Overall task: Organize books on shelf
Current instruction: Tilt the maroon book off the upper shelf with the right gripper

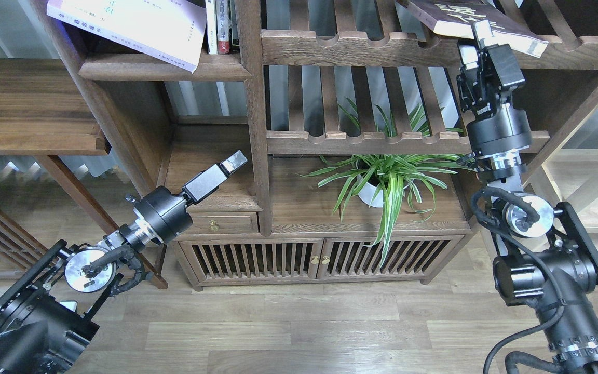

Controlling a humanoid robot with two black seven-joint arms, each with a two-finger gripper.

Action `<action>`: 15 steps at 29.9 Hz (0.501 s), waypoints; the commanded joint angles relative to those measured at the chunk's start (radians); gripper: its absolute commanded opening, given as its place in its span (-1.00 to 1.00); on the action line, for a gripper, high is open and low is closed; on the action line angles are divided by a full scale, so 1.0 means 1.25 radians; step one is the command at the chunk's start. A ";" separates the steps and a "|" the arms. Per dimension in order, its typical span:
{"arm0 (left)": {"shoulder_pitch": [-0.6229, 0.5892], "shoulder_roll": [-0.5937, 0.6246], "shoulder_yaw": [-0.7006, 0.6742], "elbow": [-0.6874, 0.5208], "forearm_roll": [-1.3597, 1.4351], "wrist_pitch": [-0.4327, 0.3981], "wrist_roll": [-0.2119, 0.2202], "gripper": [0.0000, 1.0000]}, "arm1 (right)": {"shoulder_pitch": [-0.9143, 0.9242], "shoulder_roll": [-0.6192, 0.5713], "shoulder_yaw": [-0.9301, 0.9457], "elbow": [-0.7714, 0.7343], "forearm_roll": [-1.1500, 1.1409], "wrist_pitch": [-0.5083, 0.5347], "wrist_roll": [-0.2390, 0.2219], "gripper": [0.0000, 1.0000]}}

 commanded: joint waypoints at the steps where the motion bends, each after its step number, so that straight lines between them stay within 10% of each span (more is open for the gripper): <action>1: -0.001 0.001 0.000 -0.002 0.000 0.000 0.000 0.96 | -0.002 -0.001 0.001 0.000 0.000 -0.033 -0.001 0.12; 15: -0.001 0.001 0.000 -0.006 0.002 0.000 0.001 0.96 | -0.002 -0.001 0.019 -0.001 0.006 -0.149 0.000 -0.05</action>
